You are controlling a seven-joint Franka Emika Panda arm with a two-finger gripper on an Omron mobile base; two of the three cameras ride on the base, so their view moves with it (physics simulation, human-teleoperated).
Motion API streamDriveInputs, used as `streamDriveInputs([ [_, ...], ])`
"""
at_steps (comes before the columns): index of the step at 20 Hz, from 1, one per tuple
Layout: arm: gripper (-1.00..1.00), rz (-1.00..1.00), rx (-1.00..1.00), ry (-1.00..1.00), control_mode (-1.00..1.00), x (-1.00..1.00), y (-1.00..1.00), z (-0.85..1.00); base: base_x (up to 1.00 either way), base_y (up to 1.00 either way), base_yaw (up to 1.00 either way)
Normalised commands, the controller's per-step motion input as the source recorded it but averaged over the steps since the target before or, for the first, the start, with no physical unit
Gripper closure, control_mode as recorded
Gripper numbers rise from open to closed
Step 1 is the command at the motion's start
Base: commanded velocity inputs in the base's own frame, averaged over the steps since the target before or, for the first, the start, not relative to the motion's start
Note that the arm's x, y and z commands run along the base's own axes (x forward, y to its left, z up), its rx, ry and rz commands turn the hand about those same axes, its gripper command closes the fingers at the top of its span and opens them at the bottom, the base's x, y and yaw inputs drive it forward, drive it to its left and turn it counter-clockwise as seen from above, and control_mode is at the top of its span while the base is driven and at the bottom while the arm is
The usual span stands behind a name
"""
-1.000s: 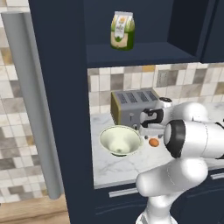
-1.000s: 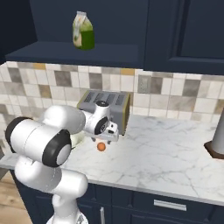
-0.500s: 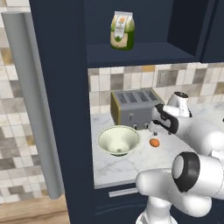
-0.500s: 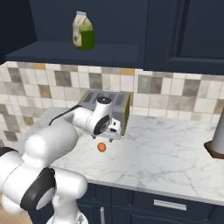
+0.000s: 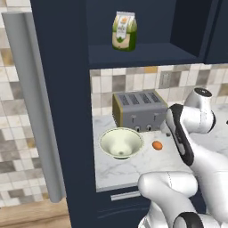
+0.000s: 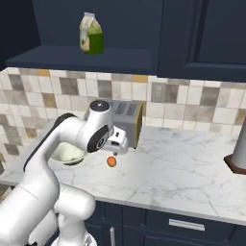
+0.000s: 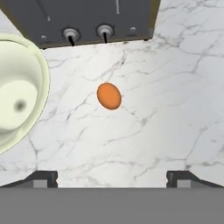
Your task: Pick the egg and butter from the fridge and place them by the bowl for mixing.
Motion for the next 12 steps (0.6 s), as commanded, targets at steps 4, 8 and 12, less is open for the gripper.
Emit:
streamDriveInputs([
  [4,-1.00,-0.16,-0.10,0.00,-1.00,-0.97,0.22,0.67,0.00,0.00,0.00],
  [8,-1.00,-0.04,-0.11,0.00,-1.00,-0.82,0.51,0.68,0.00,0.00,0.00],
  [12,-1.00,0.00,-0.09,-0.03,-1.00,-0.33,0.68,0.71,0.00,0.00,0.00],
])
